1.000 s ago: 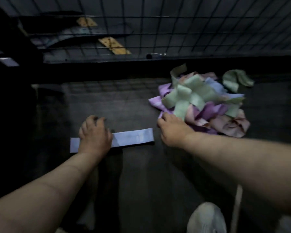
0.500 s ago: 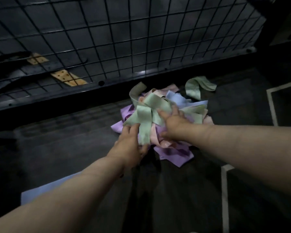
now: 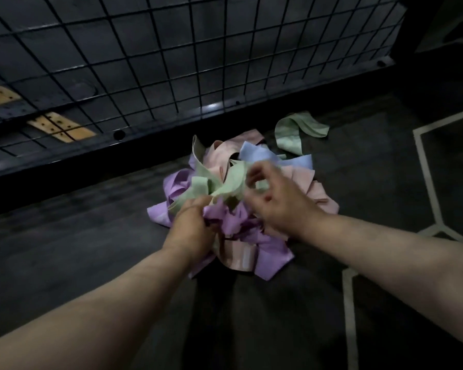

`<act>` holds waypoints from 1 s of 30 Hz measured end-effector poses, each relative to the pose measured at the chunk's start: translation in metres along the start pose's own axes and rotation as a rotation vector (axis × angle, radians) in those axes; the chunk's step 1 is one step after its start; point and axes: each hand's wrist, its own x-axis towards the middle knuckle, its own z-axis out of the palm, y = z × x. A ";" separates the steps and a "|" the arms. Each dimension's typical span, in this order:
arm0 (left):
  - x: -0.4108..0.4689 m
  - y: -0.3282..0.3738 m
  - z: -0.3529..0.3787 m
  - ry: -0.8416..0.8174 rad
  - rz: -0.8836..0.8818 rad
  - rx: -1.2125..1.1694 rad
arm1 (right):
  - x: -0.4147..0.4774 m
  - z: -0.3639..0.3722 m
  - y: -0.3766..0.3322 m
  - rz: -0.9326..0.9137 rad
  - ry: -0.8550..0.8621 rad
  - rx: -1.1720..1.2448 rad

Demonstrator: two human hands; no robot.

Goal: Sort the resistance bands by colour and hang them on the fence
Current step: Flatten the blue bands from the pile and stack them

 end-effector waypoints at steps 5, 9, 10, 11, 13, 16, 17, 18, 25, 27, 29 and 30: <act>0.001 0.017 -0.015 0.285 -0.093 -0.017 | 0.061 -0.035 0.051 0.313 0.206 -0.431; 0.017 0.032 -0.038 0.455 -0.095 -0.154 | 0.084 -0.032 0.053 0.436 -0.086 -0.421; 0.020 0.036 -0.044 0.476 -0.072 -0.176 | 0.085 -0.029 0.052 0.437 -0.097 -0.433; 0.021 0.042 -0.050 0.487 -0.051 -0.185 | 0.084 -0.027 0.051 0.435 -0.094 -0.494; 0.023 0.049 -0.061 0.508 -0.022 -0.181 | 0.078 -0.028 0.048 0.404 -0.048 -0.608; 0.030 0.050 -0.073 0.572 -0.010 -0.194 | 0.064 -0.036 0.041 0.387 0.011 -0.455; 0.032 0.051 -0.075 0.590 -0.014 -0.193 | 0.060 -0.038 0.039 0.375 0.005 -0.446; 0.033 0.052 -0.076 0.601 -0.016 -0.193 | 0.056 -0.040 0.040 0.358 -0.002 -0.479; 0.037 0.035 -0.060 0.395 -0.121 -0.054 | 0.043 -0.057 0.044 0.264 0.361 -0.177; 0.032 0.032 -0.051 0.196 -0.182 -0.103 | 0.044 -0.065 0.039 0.231 0.479 -0.018; 0.026 0.031 -0.038 -0.059 -0.221 -0.040 | 0.046 -0.073 0.029 0.135 0.566 0.037; 0.023 0.032 -0.032 -0.127 -0.226 0.101 | 0.045 -0.076 0.021 0.092 0.613 0.061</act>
